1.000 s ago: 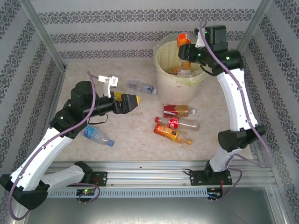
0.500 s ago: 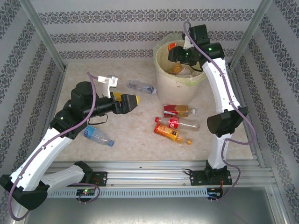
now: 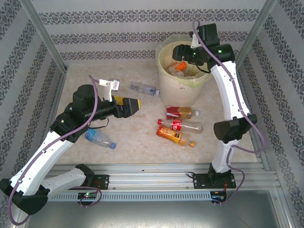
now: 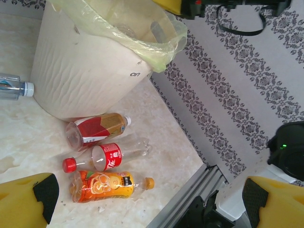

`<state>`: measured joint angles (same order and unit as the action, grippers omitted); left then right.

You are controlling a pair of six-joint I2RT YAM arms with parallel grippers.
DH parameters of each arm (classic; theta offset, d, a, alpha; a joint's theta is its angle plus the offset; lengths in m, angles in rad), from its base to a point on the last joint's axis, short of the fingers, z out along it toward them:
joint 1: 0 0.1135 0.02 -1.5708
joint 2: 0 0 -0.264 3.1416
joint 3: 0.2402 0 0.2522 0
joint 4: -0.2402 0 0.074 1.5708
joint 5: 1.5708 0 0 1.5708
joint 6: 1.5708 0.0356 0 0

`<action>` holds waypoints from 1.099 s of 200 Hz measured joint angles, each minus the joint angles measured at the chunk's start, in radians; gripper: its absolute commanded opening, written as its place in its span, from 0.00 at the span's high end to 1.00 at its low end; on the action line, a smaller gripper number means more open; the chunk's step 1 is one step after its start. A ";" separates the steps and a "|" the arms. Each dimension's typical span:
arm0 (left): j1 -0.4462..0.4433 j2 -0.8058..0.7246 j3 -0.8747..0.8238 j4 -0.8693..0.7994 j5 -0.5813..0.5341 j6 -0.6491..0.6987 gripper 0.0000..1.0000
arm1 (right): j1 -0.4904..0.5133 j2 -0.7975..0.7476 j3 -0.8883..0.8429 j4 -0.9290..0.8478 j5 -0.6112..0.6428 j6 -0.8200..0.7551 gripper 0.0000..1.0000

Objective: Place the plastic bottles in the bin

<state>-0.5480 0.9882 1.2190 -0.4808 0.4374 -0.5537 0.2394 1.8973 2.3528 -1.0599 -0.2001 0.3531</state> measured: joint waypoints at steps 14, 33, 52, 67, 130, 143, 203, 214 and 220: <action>0.000 0.000 0.000 -0.006 -0.001 0.009 0.00 | 0.000 -0.076 -0.067 0.017 -0.005 -0.014 0.20; 0.000 0.000 0.000 -0.021 -0.005 0.025 0.00 | 0.000 -0.194 -0.172 0.050 -0.022 -0.024 0.20; 0.000 -0.001 0.000 -0.042 -0.029 0.029 0.00 | 0.001 -0.317 -0.285 0.086 -0.040 -0.035 0.17; 0.000 -0.001 0.000 -0.056 -0.058 0.030 0.00 | 0.004 -0.413 -0.389 0.114 -0.057 -0.041 0.15; 0.000 0.031 0.000 -0.077 -0.102 0.025 0.00 | 0.038 -0.766 -0.864 0.175 -0.078 -0.007 0.11; 0.000 0.034 0.000 -0.077 -0.102 0.023 0.00 | 0.031 -0.818 -0.948 0.183 -0.078 0.013 0.10; 0.000 0.036 -0.019 -0.077 -0.099 0.018 0.00 | 0.007 -0.923 -1.281 0.243 -0.118 0.095 0.09; 0.000 0.036 -0.021 -0.077 -0.099 0.018 0.00 | 0.029 -0.923 -1.318 0.242 -0.112 0.104 0.09; 0.000 0.036 -0.022 -0.077 -0.099 0.018 0.00 | 0.049 -0.924 -1.337 0.241 -0.107 0.109 0.09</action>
<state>-0.5476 1.0241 1.1969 -0.5579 0.3386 -0.5354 0.2882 0.9737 1.0161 -0.8185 -0.3073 0.4618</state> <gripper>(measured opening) 0.999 0.910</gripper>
